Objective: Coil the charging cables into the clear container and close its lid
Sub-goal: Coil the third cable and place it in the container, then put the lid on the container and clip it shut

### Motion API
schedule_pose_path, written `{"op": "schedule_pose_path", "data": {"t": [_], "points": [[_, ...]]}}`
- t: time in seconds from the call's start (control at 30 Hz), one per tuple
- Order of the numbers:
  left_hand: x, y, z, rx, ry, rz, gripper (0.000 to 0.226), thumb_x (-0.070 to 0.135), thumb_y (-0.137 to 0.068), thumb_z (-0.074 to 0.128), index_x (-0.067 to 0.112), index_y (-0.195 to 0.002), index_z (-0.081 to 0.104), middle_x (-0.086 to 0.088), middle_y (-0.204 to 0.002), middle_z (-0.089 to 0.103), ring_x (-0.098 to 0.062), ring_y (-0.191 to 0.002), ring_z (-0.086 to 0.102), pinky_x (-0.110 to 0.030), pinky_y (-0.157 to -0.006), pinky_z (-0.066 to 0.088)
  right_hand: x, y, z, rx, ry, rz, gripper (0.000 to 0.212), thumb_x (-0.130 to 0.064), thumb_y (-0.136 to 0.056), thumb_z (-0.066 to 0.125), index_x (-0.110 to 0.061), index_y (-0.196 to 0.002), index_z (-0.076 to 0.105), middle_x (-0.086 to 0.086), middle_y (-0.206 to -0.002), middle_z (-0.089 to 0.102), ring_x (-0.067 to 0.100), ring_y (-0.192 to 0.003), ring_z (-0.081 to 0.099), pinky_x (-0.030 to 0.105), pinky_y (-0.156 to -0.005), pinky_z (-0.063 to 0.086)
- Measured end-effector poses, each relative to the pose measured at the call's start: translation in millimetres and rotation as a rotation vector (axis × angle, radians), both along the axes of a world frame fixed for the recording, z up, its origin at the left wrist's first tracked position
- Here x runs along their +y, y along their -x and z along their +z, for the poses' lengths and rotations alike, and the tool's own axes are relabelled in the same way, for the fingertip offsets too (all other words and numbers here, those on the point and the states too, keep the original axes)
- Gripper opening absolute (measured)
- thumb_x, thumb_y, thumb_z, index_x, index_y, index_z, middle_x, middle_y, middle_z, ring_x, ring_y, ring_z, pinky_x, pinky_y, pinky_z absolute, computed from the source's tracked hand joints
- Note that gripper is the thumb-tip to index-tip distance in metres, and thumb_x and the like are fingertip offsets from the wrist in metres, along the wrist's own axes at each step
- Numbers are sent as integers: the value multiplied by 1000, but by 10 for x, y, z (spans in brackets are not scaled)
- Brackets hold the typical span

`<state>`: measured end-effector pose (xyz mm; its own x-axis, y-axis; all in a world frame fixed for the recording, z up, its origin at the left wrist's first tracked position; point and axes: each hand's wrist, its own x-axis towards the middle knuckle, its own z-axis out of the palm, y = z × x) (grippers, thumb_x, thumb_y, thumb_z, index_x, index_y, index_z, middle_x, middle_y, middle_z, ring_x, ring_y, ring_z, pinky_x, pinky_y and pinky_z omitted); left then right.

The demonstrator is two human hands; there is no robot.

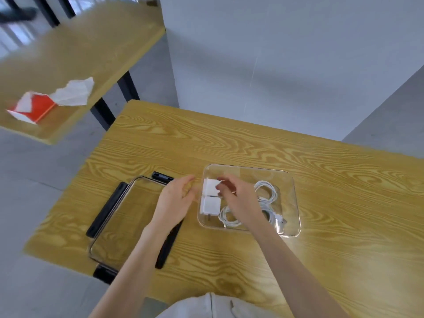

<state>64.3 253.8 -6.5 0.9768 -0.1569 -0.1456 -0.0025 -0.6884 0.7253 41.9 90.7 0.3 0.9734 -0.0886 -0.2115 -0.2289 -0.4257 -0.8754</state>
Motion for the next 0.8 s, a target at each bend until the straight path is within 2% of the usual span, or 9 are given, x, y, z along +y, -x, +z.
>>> {"op": "schedule_pose_path", "data": {"t": [0.1,0.23,0.3,0.33,0.4,0.5,0.57,0.67,0.8], "points": [[399,9,-4,-49,-29,105,40,26,-95,48,19,-134,47,1,-136,49,-17,-127,44,-27,-102,34,383,-176,-2,90,-211,6,19,-13,-94,50,-19,-112,56,4,-98,67,19,-85,67,36,-82,56],[1000,-30,-115,-41,-109,307,40,24,-95,47,16,-134,47,-4,-136,49,-22,-127,43,-32,-102,34,895,-263,-205,486,-453,-72,21,-14,-92,53,-6,-111,55,8,-86,63,21,-78,66,38,-87,56],[1268,-56,-275,18,-171,386,41,22,-94,49,11,-133,47,-10,-135,50,-28,-124,44,-37,-101,35,1097,-171,-342,583,-265,45,26,-29,-90,54,-10,-106,56,4,-85,58,21,-82,62,33,-85,53],[1390,-55,-373,54,-191,413,41,22,-94,50,9,-132,48,-12,-133,51,-30,-121,45,-40,-100,37,1187,-112,-379,610,-172,105,30,-34,-90,52,-11,-109,54,4,-90,56,20,-83,58,27,-79,49],[1572,-16,-554,130,-232,456,41,23,-93,50,8,-131,48,-14,-131,51,-32,-117,45,-45,-97,40,1314,0,-447,618,-89,114,43,-32,-94,47,-8,-130,44,6,-110,56,16,-90,53,24,-66,41],[1704,98,-743,232,-288,534,49,27,-95,47,7,-139,38,-14,-144,38,-33,-131,34,-48,-105,34,1409,123,-622,602,-69,-35,46,-23,-96,47,-7,-137,34,9,-137,43,20,-107,51,27,-81,42],[1722,167,-840,274,-323,563,54,31,-96,42,8,-144,29,-12,-151,28,-31,-139,23,-47,-111,26,1441,161,-746,587,-81,-139,50,-19,-95,48,-8,-140,31,10,-143,37,23,-119,47,31,-92,41],[1704,223,-974,301,-333,590,56,29,-97,40,12,-146,22,-10,-153,24,-29,-141,18,-46,-114,20,1453,133,-819,589,-141,-317,49,-12,-93,49,-9,-139,34,9,-138,44,24,-119,49,34,-99,41],[1685,222,-1042,283,-346,627,54,25,-97,42,14,-146,22,-11,-151,28,-30,-139,22,-47,-112,21,1413,103,-861,627,-195,-416,49,-10,-91,53,-6,-137,37,6,-111,53,20,-101,53,30,-89,44]]}}
